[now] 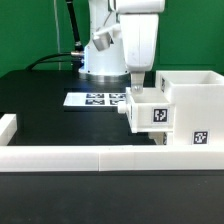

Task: Assemble drawer

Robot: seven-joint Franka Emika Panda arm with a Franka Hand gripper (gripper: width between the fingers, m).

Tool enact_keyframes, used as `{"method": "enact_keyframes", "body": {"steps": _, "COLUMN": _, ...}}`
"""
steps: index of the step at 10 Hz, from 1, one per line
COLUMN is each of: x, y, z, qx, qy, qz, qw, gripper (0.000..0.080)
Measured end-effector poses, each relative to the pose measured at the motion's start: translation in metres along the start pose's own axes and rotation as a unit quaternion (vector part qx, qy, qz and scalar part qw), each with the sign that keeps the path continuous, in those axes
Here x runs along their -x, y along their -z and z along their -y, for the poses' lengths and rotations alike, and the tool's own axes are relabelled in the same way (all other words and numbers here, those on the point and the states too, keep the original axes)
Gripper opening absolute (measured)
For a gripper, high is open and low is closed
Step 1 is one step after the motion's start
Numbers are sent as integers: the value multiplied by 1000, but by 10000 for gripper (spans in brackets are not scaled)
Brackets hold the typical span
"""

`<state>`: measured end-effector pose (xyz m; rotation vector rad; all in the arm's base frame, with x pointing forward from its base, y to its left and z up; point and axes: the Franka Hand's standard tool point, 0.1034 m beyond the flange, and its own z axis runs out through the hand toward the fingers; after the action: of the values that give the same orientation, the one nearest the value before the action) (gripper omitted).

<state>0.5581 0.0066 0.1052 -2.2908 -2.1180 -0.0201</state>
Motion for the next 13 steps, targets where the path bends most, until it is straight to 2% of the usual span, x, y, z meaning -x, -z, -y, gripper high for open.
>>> {"method": "enact_keyframes", "body": {"steps": 2, "x": 16, "y": 13, "z": -7, "qx": 3, "qy": 6, "qz": 5, "qw": 1000, "gripper": 649}}
{"method": "enact_keyframes", "body": {"steps": 3, "x": 22, "y": 12, "z": -7, "qx": 3, "qy": 1, "qz": 5, "qw": 1000, "gripper": 649}}
{"method": "enact_keyframes", "body": {"steps": 5, "x": 20, "y": 11, "z": -6, "qx": 2, "qy": 2, "qz": 5, "qw": 1000, "gripper": 649}}
{"method": "enact_keyframes", "body": {"steps": 6, "x": 23, "y": 6, "z": -6, "qx": 4, "qy": 15, "qz": 2, "qw": 1000, "gripper": 649}}
{"method": "enact_keyframes", "body": {"steps": 7, "x": 33, "y": -12, "z": -2, "qx": 0, "qy": 23, "qz": -2, "qw": 1000, "gripper": 649}}
{"method": "enact_keyframes", "body": {"steps": 8, "x": 37, "y": -19, "z": -8, "qx": -7, "qy": 18, "qz": -5, "qw": 1000, "gripper": 649}}
{"method": "enact_keyframes", "body": {"steps": 9, "x": 38, "y": -19, "z": -19, "qx": -1, "qy": 28, "qz": -7, "qw": 1000, "gripper": 649}}
{"method": "enact_keyframes", "body": {"steps": 12, "x": 33, "y": -31, "z": -38, "qx": 3, "qy": 42, "qz": -16, "qw": 999, "gripper": 649}}
{"method": "enact_keyframes", "body": {"steps": 13, "x": 30, "y": -33, "z": -38, "qx": 2, "qy": 44, "qz": -18, "qw": 999, "gripper": 649}}
